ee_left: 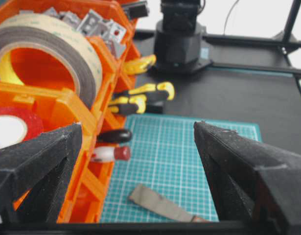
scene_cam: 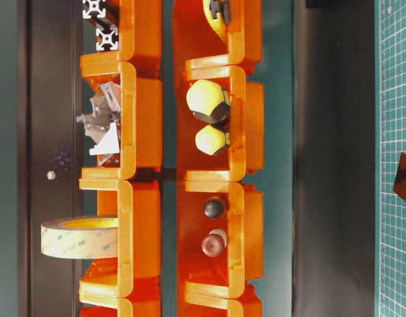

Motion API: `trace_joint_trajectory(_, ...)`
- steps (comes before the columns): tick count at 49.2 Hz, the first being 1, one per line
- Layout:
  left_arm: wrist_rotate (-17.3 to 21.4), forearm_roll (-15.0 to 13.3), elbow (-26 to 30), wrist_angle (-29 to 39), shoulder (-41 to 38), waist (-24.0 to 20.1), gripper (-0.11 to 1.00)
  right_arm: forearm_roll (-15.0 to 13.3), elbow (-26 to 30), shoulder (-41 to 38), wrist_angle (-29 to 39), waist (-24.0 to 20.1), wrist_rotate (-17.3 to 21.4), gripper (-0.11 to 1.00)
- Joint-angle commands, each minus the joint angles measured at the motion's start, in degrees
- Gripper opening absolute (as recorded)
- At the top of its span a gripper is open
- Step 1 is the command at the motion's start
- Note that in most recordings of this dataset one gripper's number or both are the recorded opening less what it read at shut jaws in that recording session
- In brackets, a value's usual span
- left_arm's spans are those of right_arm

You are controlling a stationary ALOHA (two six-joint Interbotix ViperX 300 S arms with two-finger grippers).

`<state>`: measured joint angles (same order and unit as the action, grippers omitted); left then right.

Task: Pick scraper from container rack with left arm.

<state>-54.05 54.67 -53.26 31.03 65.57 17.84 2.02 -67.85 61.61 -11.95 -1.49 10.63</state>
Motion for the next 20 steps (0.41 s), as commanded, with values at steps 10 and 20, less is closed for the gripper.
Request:
trace_joint_trajectory(10, -0.26, 0.26, 0.18, -0.53, -0.70, -0.18, 0.89, 0.09, 2.11, -0.35, -1.93, -0.09, 0.00, 0.01)
trace_joint_trajectory(20, -0.26, 0.35, 0.18, -0.70, -0.88, -0.18, 0.89, 0.09, 2.02, -0.70, -2.11, -0.09, -0.09, 0.01)
